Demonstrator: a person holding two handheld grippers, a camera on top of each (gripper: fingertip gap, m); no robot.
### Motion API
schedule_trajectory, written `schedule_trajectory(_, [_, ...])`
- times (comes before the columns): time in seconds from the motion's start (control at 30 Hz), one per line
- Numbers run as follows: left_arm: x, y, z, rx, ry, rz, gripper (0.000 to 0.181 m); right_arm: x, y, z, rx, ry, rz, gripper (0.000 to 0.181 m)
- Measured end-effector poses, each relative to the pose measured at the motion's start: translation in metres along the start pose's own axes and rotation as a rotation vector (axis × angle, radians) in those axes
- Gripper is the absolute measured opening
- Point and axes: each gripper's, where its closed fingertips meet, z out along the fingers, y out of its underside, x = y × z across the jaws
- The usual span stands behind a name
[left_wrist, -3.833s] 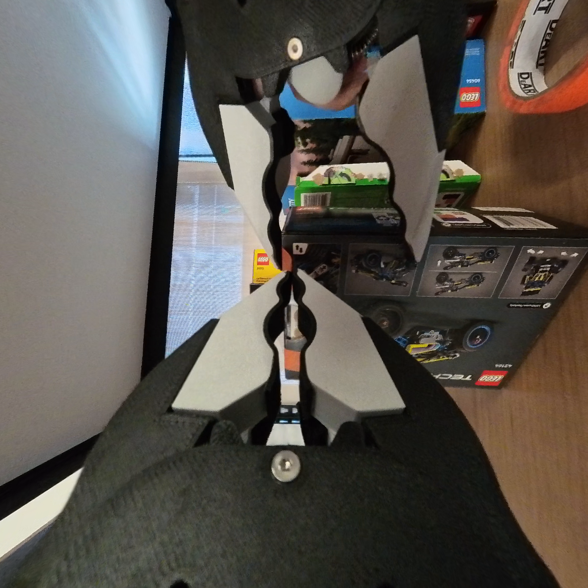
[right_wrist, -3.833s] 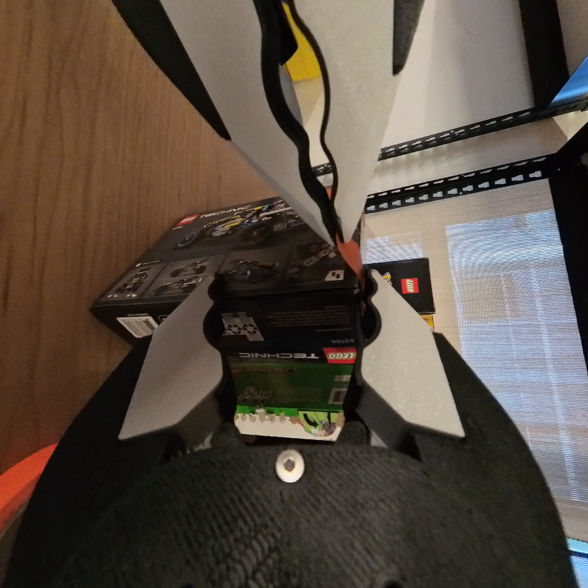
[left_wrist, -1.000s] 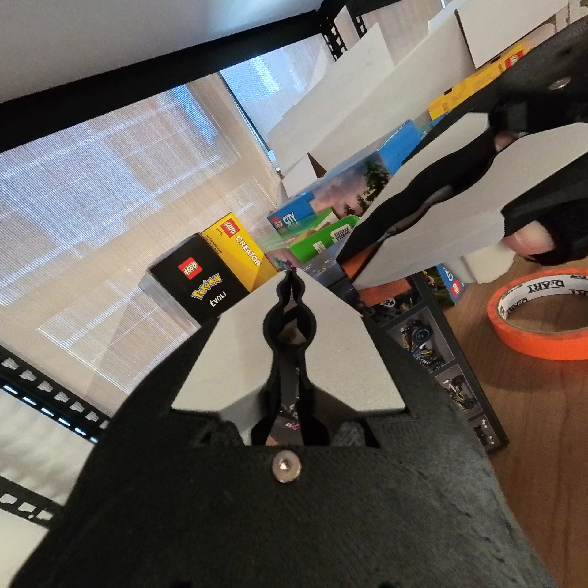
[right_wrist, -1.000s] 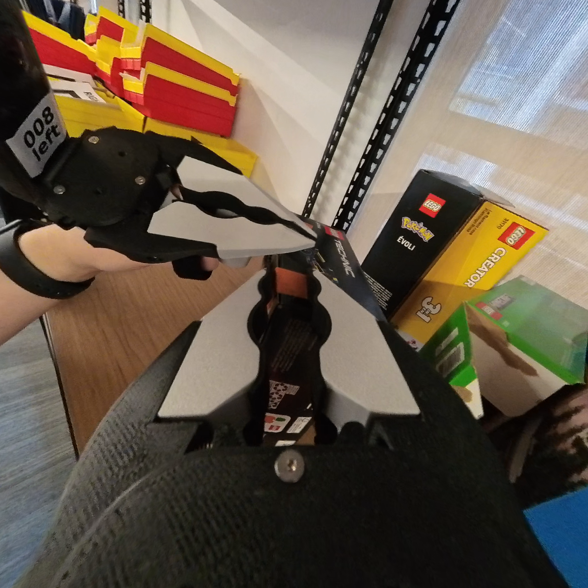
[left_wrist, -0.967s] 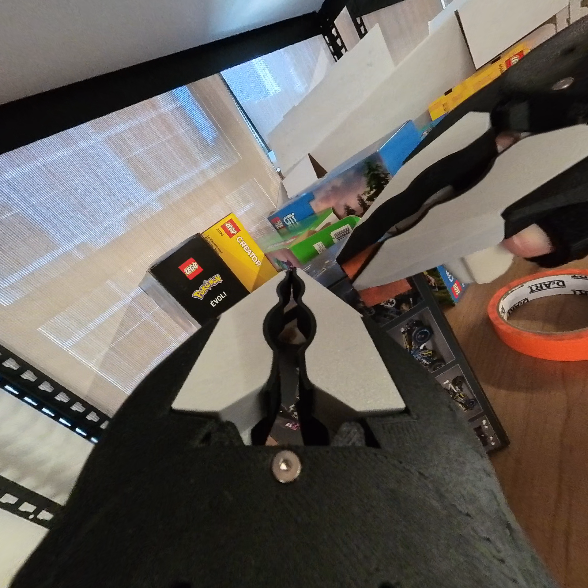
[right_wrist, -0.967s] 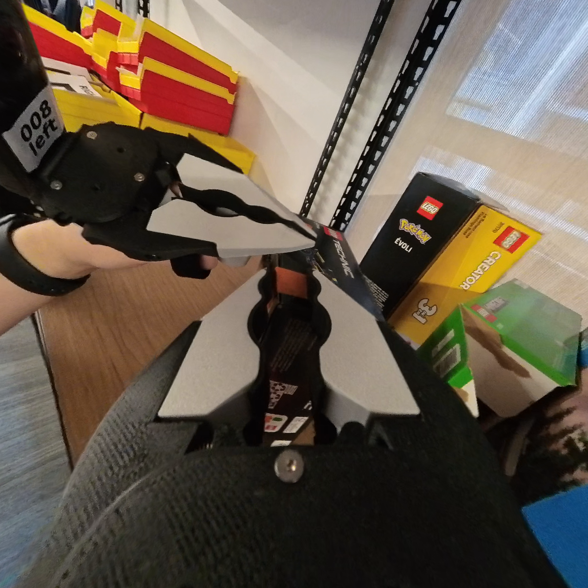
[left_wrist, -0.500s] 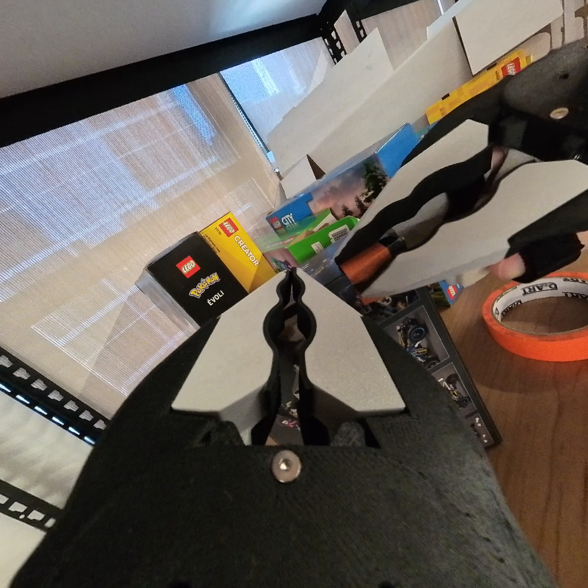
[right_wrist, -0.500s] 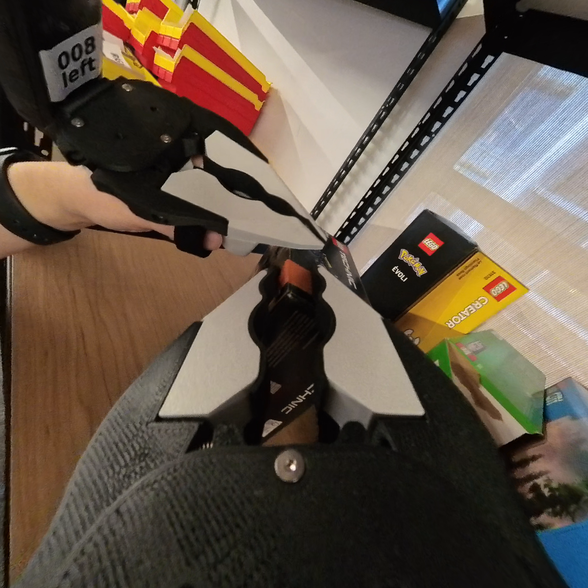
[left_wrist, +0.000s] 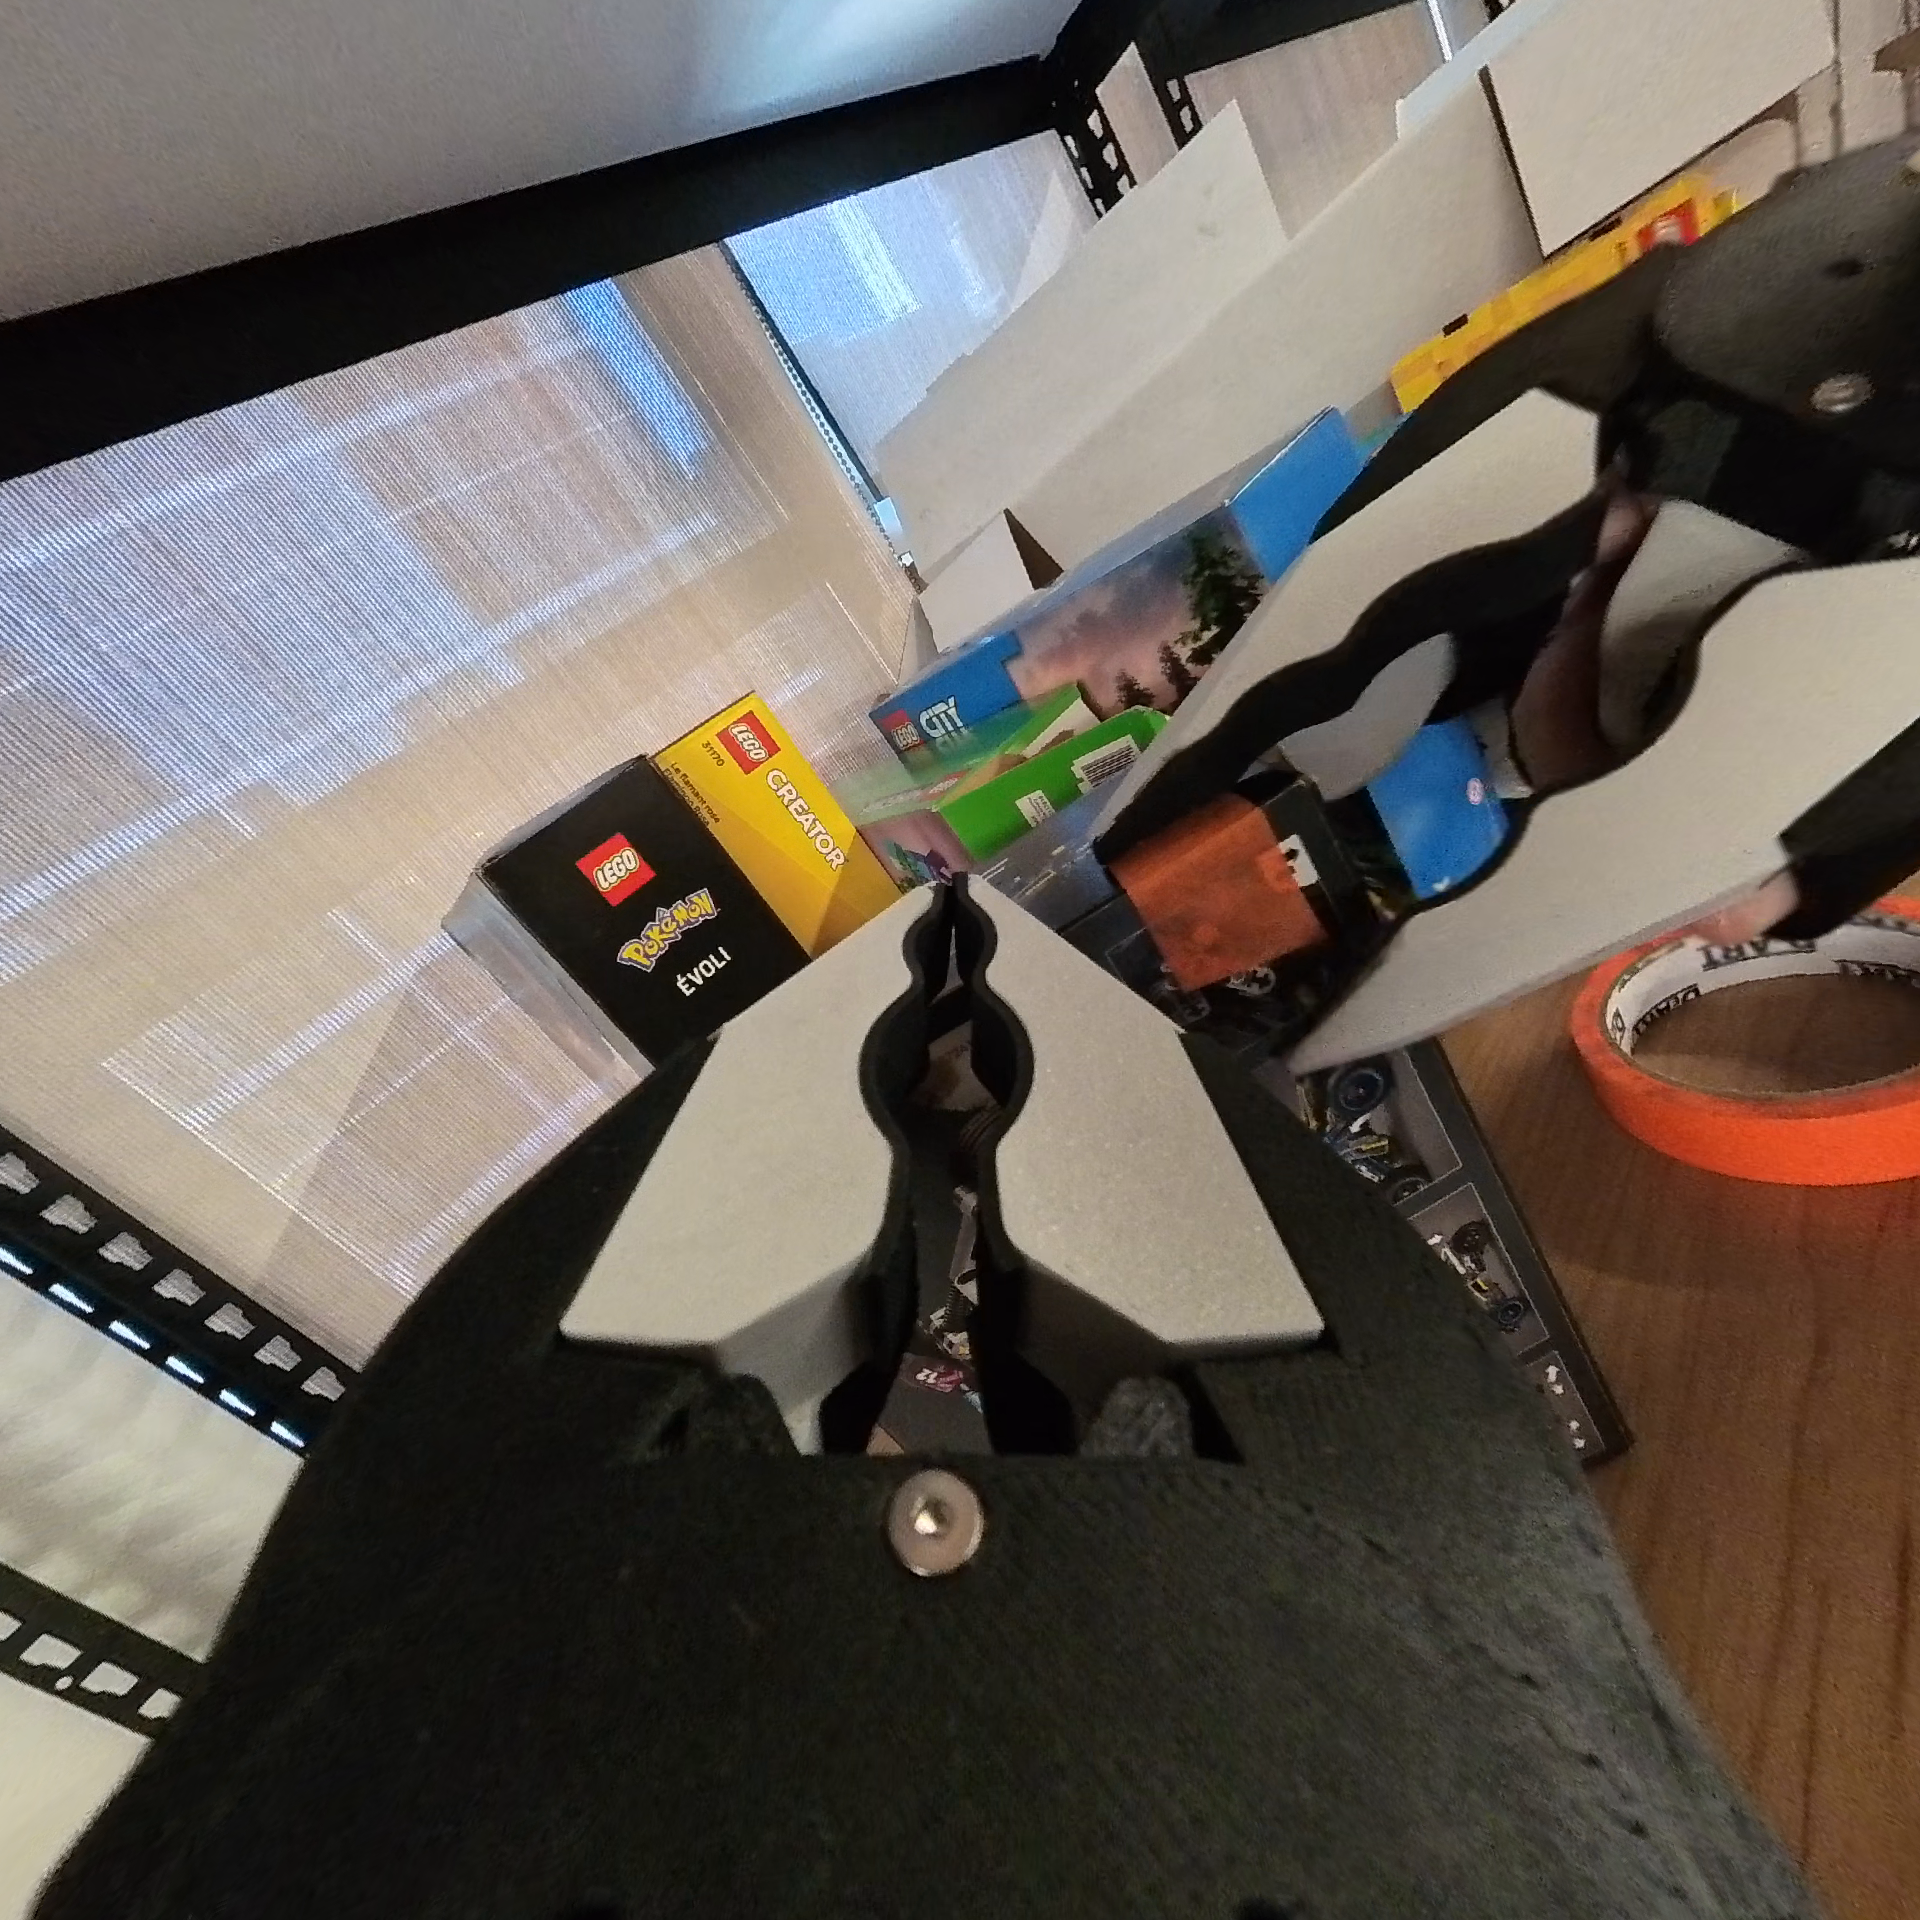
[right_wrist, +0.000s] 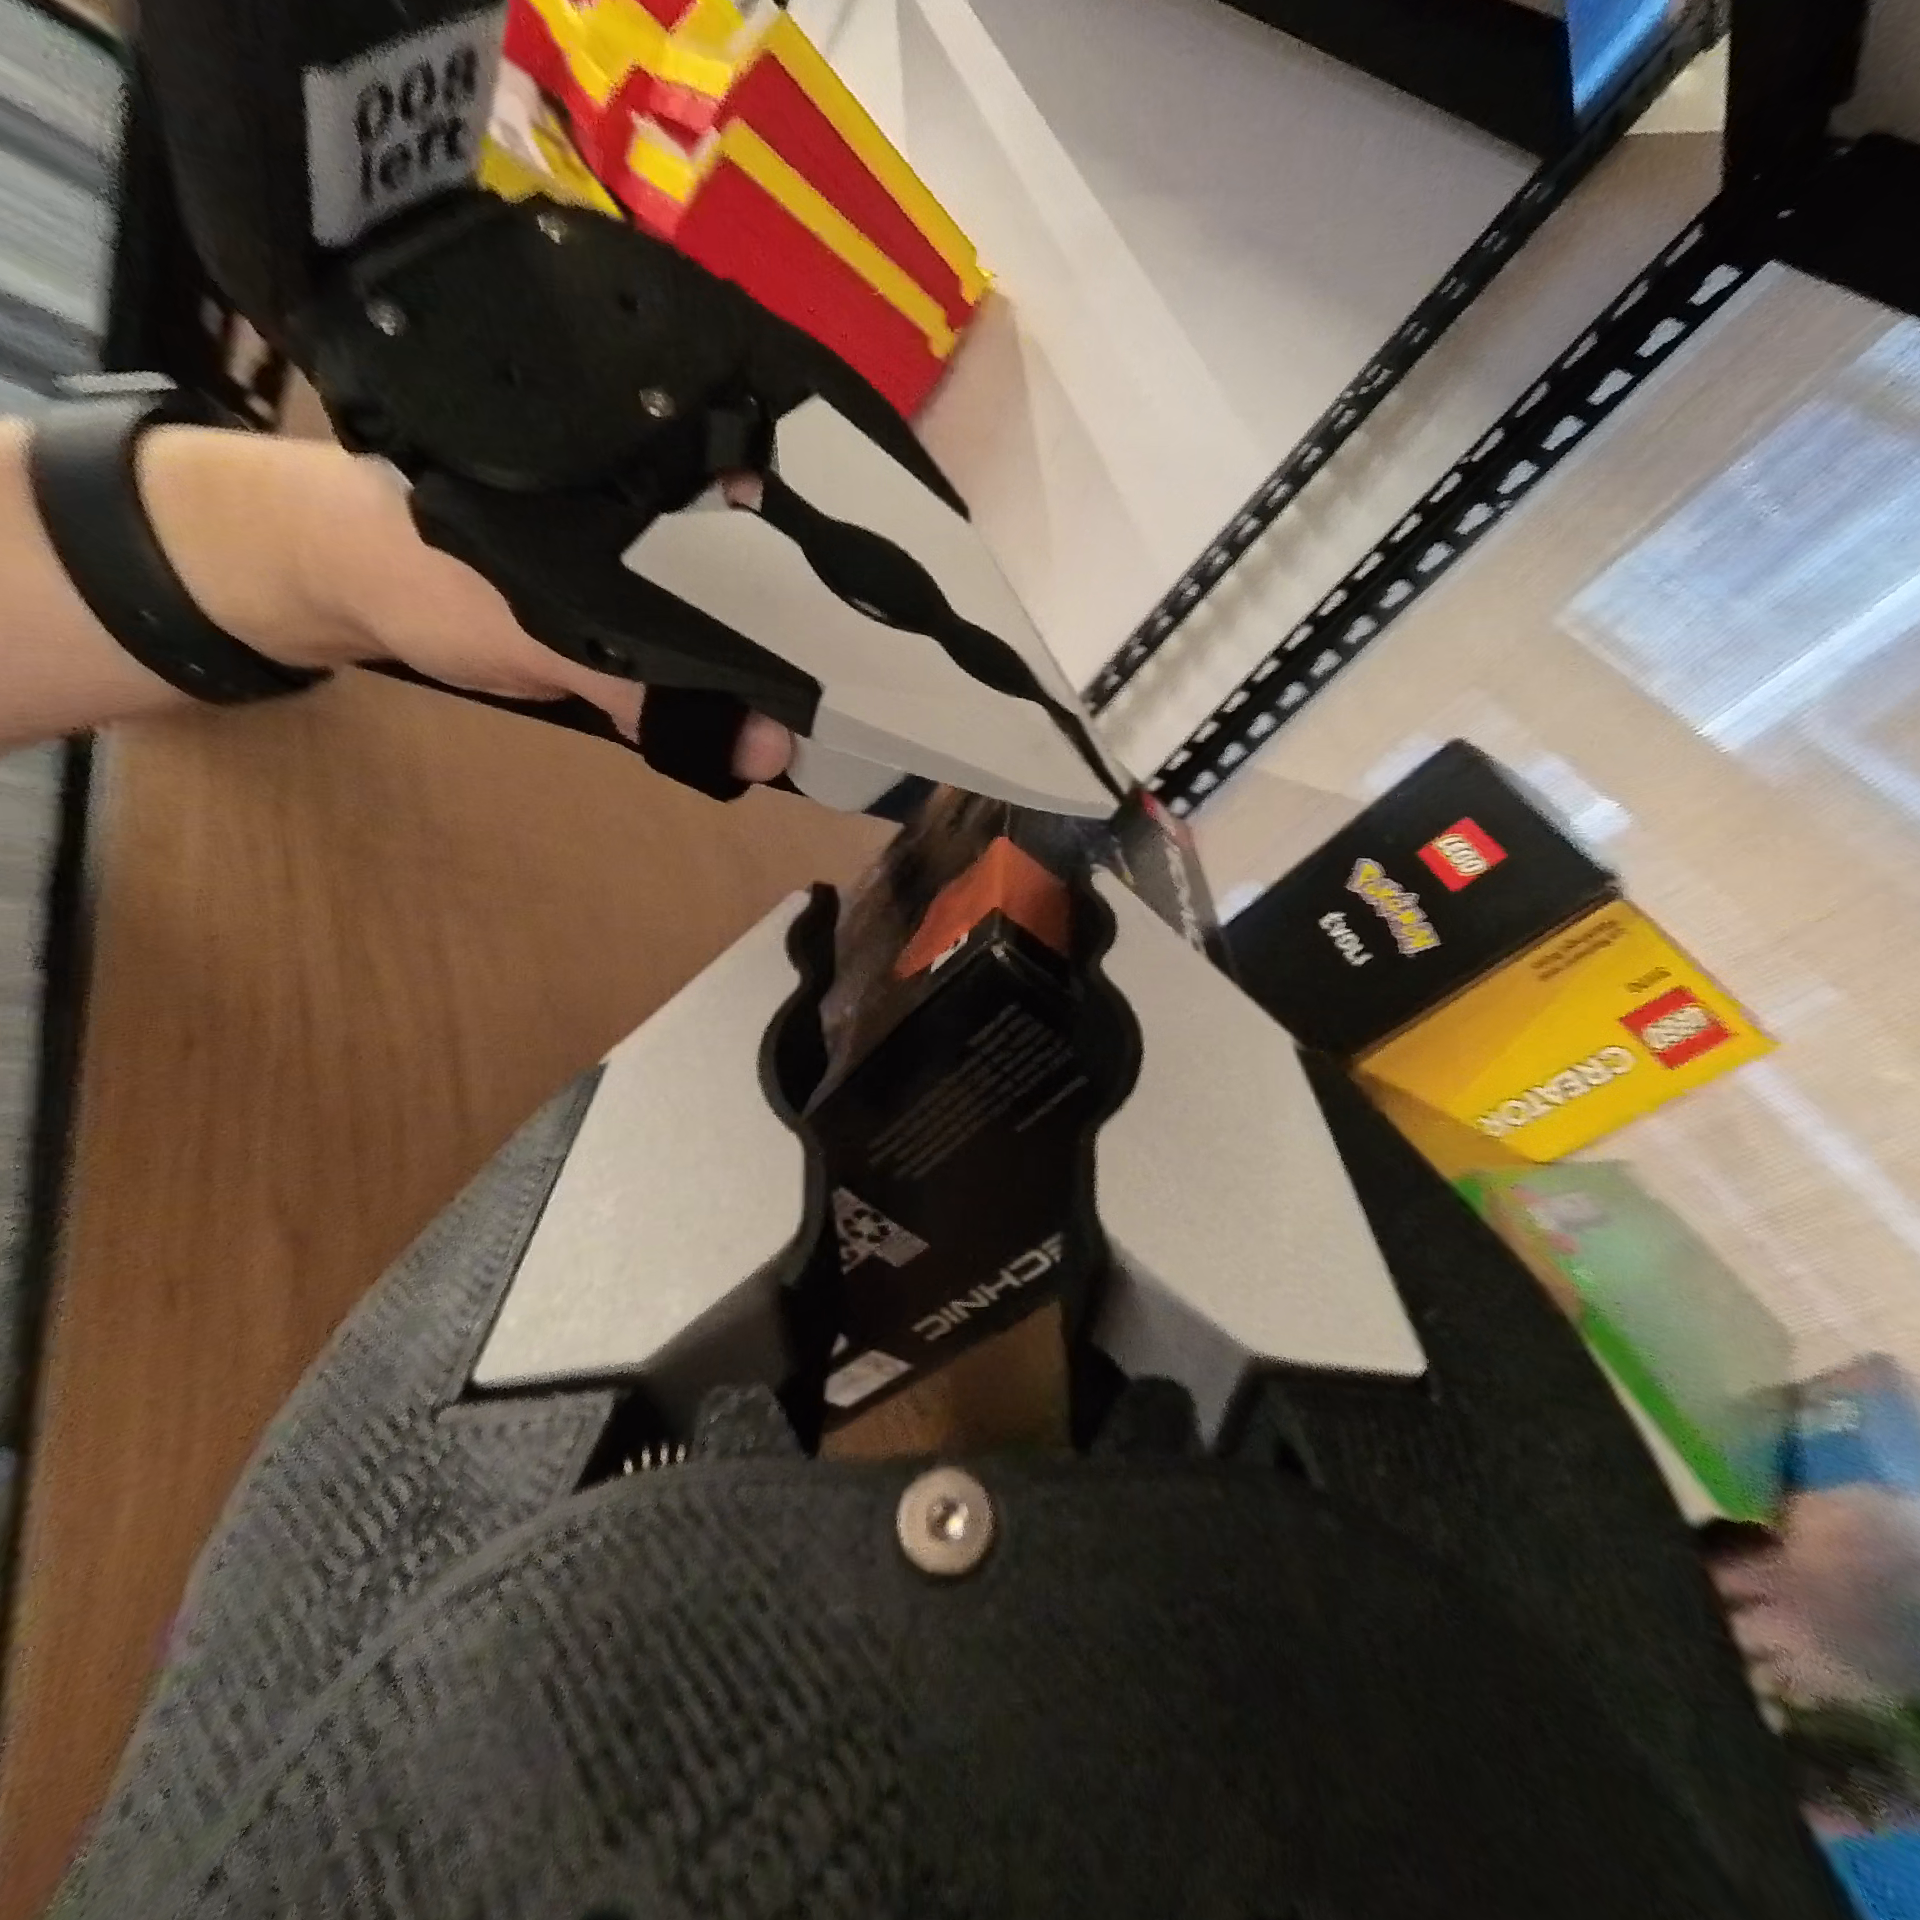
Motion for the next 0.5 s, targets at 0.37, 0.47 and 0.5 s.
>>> schedule_trajectory(0.37, [-0.0001,-0.0003,0.0003,0.002,0.001,0.004,0.0,0.0074,-0.0003,-0.0008,0.02,-0.05,0.027,0.028])
schedule_trajectory(0.47, [-0.0002,-0.0004,0.0002,0.004,-0.001,0.004,0.0,0.0061,0.0019,-0.0006,0.015,-0.043,-0.084,0.032])
schedule_trajectory(0.5, [-0.0003,-0.0003,0.0003,0.005,-0.002,0.004,0.0,0.0053,0.0033,-0.0003,0.007,-0.038,-0.126,0.035])
